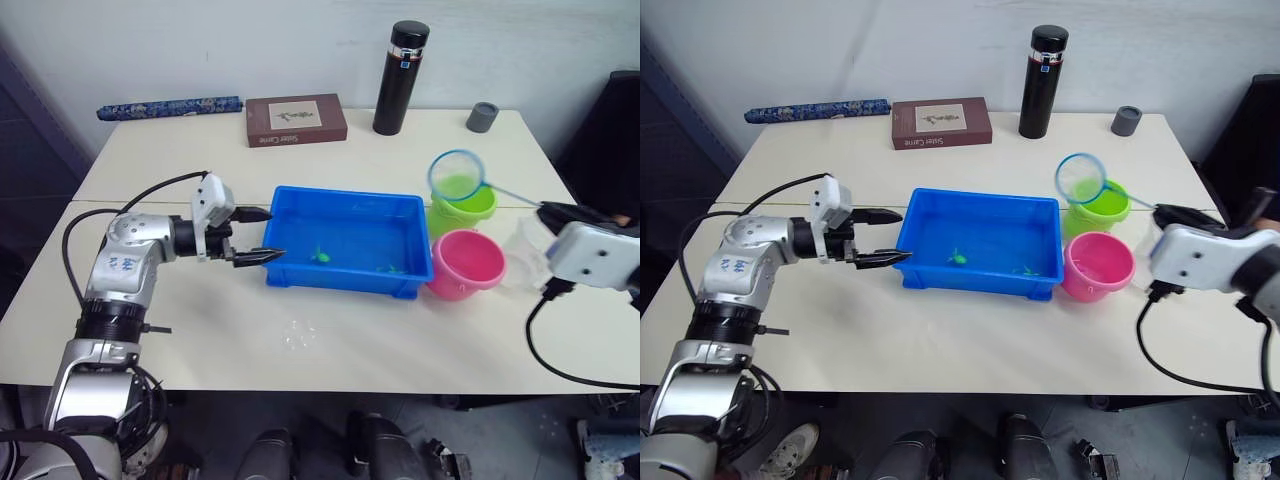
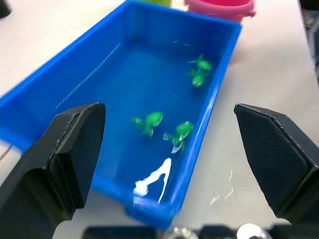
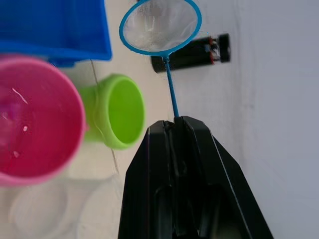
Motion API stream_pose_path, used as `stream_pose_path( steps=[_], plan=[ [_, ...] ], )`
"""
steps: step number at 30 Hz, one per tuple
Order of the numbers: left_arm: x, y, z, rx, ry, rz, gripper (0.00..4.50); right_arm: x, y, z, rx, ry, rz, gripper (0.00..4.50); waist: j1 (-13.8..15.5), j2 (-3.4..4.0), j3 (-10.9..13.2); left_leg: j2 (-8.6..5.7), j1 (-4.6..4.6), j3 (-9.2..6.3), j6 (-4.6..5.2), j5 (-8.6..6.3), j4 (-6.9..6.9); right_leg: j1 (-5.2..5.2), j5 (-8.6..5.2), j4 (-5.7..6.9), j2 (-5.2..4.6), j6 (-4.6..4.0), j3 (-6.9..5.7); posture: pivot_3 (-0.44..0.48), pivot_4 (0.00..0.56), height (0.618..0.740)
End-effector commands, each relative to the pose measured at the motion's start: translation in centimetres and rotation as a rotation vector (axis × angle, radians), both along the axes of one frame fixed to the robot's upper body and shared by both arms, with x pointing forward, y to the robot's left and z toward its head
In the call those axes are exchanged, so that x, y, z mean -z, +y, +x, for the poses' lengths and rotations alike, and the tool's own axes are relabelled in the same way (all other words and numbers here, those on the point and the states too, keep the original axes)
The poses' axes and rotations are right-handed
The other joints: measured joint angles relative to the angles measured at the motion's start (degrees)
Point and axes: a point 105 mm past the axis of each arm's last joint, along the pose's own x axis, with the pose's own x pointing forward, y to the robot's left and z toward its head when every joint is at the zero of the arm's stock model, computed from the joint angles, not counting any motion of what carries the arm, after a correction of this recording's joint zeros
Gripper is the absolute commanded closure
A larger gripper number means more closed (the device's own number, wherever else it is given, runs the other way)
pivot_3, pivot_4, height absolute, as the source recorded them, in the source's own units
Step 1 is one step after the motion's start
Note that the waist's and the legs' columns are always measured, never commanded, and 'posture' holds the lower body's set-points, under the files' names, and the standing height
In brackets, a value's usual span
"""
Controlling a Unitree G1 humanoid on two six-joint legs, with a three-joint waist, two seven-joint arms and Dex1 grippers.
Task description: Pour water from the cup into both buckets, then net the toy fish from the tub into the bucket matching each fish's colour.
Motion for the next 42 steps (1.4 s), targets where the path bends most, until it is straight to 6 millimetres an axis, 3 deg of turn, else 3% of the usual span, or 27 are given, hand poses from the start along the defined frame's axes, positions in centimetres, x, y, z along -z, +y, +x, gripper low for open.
stream_pose_path(
  steps=[1, 10, 19, 42],
  plan=[
    [-1.4, 0.5, -0.7, -0.014, -0.043, -0.005, 0.04, 0.6, 1.6, 1.0, -0.045, 0.115, -0.014, 4.50, 0.2, 0.00, 0.0, -0.01, -0.02, -0.01, 0.00, 0.00, 0.03, 0.00, 0.00, 0.00, -0.03, 0.00, -0.03, 0.000, 0.150, 0.740],
    [-1.4, 0.3, -1.7, -0.024, -0.040, 0.001, 0.04, 1.7, 2.3, 3.1, -0.119, 0.208, -0.262, 4.50, 0.4, 0.00, 0.0, -0.11, -0.08, -0.05, 0.05, -0.01, 0.06, -0.01, 0.00, -0.05, -0.16, 0.00, -0.08, 0.000, 0.150, 0.740],
    [-1.1, -0.1, -2.2, -0.027, -0.035, 0.001, 0.04, 3.2, 2.2, 3.5, -0.165, 0.250, -0.414, 4.50, 0.1, 0.00, 0.0, -0.08, -0.06, -0.01, 0.03, 0.00, 0.06, -0.03, 0.00, 0.01, -0.13, 0.00, -0.07, 0.000, 0.150, 0.740],
    [-0.6, -0.3, -2.8, -0.037, -0.033, -0.007, 0.04, 4.4, 3.4, 2.6, -0.298, 0.328, -0.507, 4.50, -0.8, 0.00, 0.0, -0.08, -0.04, -0.02, 0.01, 0.01, 0.06, -0.03, 0.00, 0.01, -0.14, 0.00, -0.08, 0.000, 0.150, 0.740]
  ],
)
